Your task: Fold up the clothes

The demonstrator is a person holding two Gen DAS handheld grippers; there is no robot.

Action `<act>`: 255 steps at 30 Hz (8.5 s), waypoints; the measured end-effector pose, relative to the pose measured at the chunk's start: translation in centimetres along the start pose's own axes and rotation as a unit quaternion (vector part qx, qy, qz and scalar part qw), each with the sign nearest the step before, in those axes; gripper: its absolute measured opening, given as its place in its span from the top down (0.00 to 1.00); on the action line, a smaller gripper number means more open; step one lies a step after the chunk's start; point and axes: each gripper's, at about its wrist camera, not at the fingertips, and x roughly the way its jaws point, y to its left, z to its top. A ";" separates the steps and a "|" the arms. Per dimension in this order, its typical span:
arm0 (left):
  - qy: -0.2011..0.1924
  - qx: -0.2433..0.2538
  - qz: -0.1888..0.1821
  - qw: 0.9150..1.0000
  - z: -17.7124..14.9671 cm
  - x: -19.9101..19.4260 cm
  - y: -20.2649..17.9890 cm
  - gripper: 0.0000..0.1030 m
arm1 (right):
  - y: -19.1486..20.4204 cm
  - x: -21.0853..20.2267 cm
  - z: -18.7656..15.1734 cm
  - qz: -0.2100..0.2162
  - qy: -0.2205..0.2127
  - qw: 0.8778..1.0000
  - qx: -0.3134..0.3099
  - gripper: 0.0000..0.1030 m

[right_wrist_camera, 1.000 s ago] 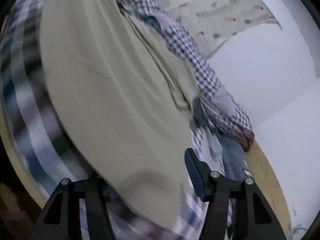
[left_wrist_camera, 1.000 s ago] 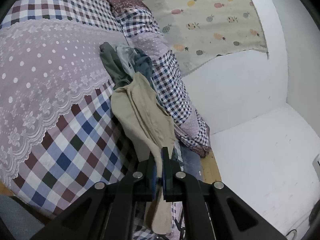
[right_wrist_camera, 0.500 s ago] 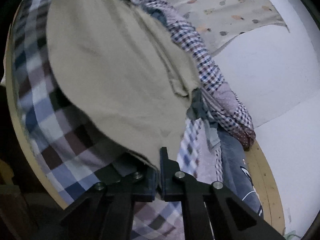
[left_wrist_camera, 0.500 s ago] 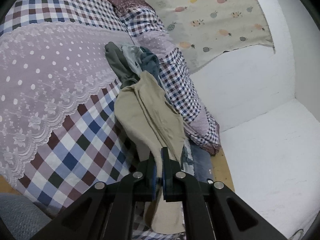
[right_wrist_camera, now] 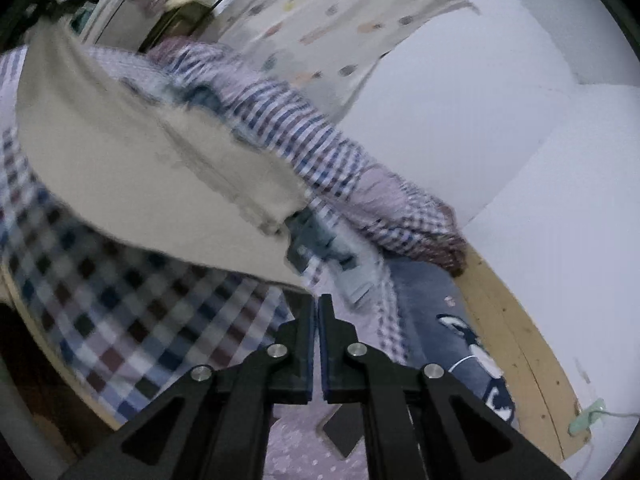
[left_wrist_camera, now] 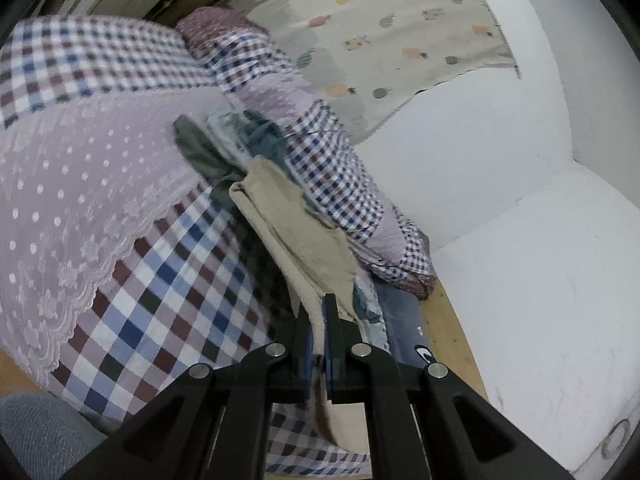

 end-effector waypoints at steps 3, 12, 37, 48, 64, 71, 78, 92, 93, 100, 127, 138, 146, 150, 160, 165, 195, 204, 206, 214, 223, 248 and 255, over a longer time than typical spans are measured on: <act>0.001 0.019 -0.007 1.000 0.2 -0.9 -1.7 0.98 | -2.4 -2.2 1.5 -0.008 -0.022 0.999 0.026 1.00; 0.030 0.053 0.004 0.998 -0.7 -0.2 -3.5 0.98 | 0.0 -0.7 0.0 0.044 0.002 0.999 0.028 0.84; 0.050 0.047 -0.008 0.998 -0.2 0.8 -2.7 0.98 | 7.0 7.4 -7.3 0.294 0.136 0.940 0.107 0.31; 0.049 0.037 0.004 0.998 0.2 0.8 -1.3 0.98 | 5.6 14.2 -11.3 0.392 0.266 0.822 0.317 0.63; 0.051 0.024 0.020 0.998 -0.3 0.5 0.2 0.98 | 5.2 13.3 -10.4 0.385 0.232 0.808 0.379 0.97; 0.056 0.049 0.010 0.997 -1.0 -1.0 -1.7 0.98 | 0.6 7.8 -9.0 0.379 0.141 0.801 0.442 0.98; 0.051 0.069 -0.011 0.996 -1.6 -3.7 -4.7 0.98 | -3.3 2.3 -7.2 0.389 0.053 0.780 0.487 0.98; 0.017 0.108 -0.050 0.993 -2.5 -11.7 -10.2 0.98 | -10.8 -9.1 -5.9 0.373 -0.087 0.760 0.525 0.98; 0.015 0.110 -0.054 0.992 -2.6 -12.3 -10.6 0.98 | -11.3 -9.9 -6.0 0.369 -0.095 0.762 0.525 0.98; -0.002 0.137 -0.113 0.984 -3.7 -17.2 -14.3 0.98 | -15.1 -16.1 -6.3 0.335 -0.163 0.761 0.531 0.98; 0.039 0.026 0.029 0.998 5.9 0.3 -9.1 0.98 | -18.6 3.2 0.0 0.260 -0.026 0.810 0.524 0.97; 0.092 -0.015 0.150 0.984 9.1 18.6 -0.5 0.98 | -14.9 23.2 0.9 0.248 0.098 0.821 0.505 0.97; 0.124 -0.044 0.246 0.960 9.6 29.8 7.2 0.98 | -9.4 37.4 -0.6 0.250 0.207 0.822 0.468 0.97; 0.132 -0.048 0.266 0.954 9.4 32.8 9.6 0.98 | -7.2 41.8 -1.7 0.253 0.237 0.821 0.454 0.97; 0.091 -0.025 0.213 0.972 11.1 33.4 8.1 0.98 | -8.0 43.8 -0.4 0.248 0.196 0.828 0.464 0.97; 0.099 -0.041 0.218 0.970 11.1 35.0 11.1 0.98 | -6.0 46.7 -1.2 0.241 0.227 0.828 0.454 0.97; 0.121 -0.071 0.066 0.988 11.2 37.8 11.7 0.35 | -4.9 41.4 0.0 0.254 0.192 0.817 0.480 0.27; 0.109 -0.014 0.097 0.989 10.5 37.2 11.8 0.35 | -6.6 43.3 -3.2 0.291 0.195 0.736 0.579 0.26; 0.115 -0.001 0.098 0.989 10.3 37.5 11.6 0.35 | -6.5 44.0 -3.9 0.297 0.207 0.720 0.592 0.26; 0.118 0.035 0.121 0.985 10.1 37.7 11.5 0.35 | -5.9 47.5 -3.8 0.313 0.227 0.726 0.568 0.26; 0.124 0.038 0.127 0.983 9.9 38.5 12.2 0.35 | -4.2 51.1 -2.7 0.361 0.242 0.711 0.553 0.51; 0.112 0.187 0.171 0.961 7.5 38.0 9.2 0.35 | 12.0 44.0 10.1 0.293 0.263 0.882 0.257 0.26; 0.113 0.177 0.166 0.963 8.0 37.6 10.0 0.35 | 9.9 47.5 12.4 0.264 0.237 0.883 0.308 0.26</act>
